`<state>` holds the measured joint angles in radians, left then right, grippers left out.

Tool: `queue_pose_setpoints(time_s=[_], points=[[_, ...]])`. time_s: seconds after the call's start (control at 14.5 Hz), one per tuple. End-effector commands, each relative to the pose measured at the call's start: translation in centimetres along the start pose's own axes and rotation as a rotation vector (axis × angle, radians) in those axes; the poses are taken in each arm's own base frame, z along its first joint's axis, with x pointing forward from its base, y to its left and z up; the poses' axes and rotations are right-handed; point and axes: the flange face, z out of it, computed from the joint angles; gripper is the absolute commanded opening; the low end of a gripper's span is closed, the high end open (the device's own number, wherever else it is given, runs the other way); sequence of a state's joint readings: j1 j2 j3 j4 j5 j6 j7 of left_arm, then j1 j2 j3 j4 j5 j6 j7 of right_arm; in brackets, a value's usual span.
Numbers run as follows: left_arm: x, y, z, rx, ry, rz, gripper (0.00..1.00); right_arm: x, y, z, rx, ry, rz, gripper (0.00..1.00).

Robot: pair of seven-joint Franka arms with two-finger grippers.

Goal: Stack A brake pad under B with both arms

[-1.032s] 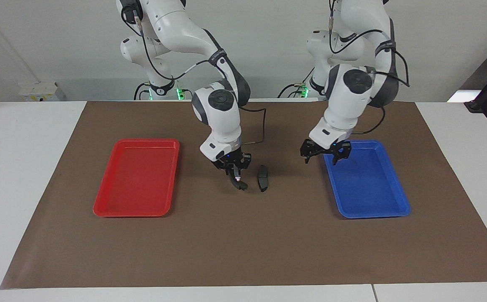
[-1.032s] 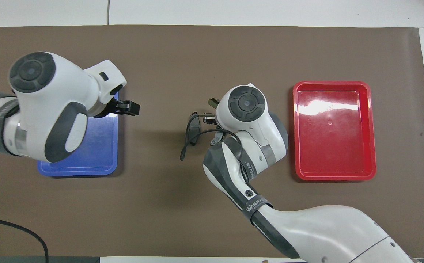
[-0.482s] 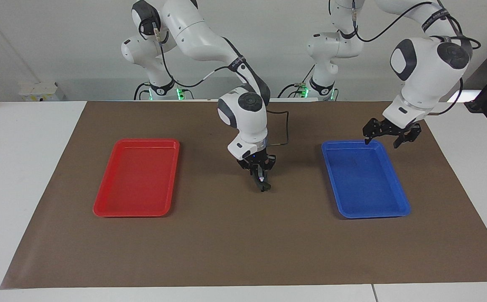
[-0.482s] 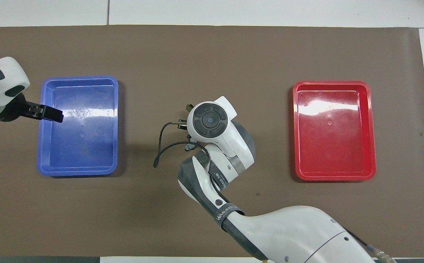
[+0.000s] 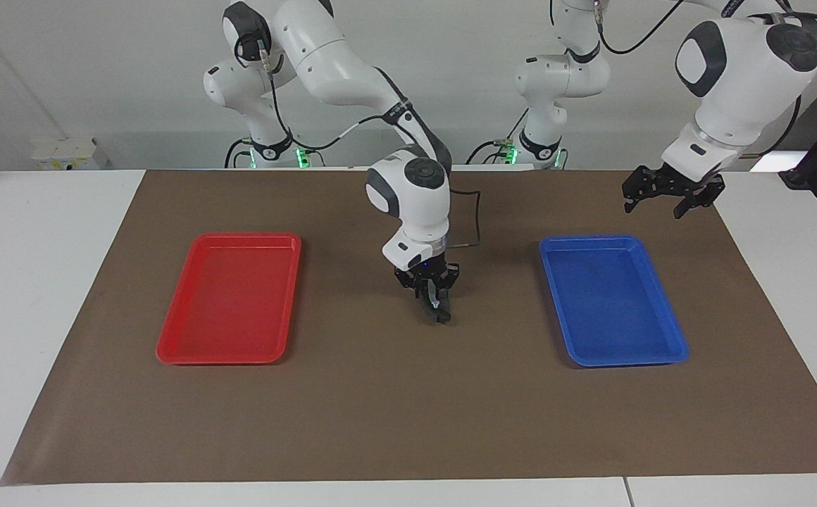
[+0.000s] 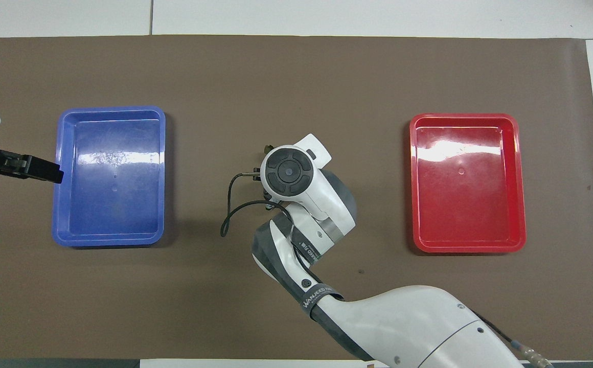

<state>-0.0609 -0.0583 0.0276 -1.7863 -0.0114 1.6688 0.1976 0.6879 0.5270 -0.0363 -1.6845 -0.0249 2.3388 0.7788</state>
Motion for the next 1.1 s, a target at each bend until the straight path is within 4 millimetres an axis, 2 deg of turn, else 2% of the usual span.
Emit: queue_pose_setpoints(time_s=[0.0, 0.28, 0.69, 1.03], points=[[-0.66, 0.33, -0.8, 0.01, -0.004, 0.005, 1.0, -0.06, -0.33, -0.19, 0.008, 0.021, -0.008, 0.0], [-0.42, 0.87, -0.86, 0.012, 0.004, -0.111, 0.99, -0.24, -0.45, -0.11, 0.009, 0.022, -0.015, 0.0], [-0.44, 0.79, -0.86, 0.012, 0.004, -0.113, 1.0, -0.12, -0.63, 0.26, 0.035, 0.047, -0.018, 0.0], [-0.59, -0.02, -0.87, 0.011, 0.004, -0.13, 1.0, -0.84, -0.97, 0.63, 0.034, 0.043, -0.029, 0.0]])
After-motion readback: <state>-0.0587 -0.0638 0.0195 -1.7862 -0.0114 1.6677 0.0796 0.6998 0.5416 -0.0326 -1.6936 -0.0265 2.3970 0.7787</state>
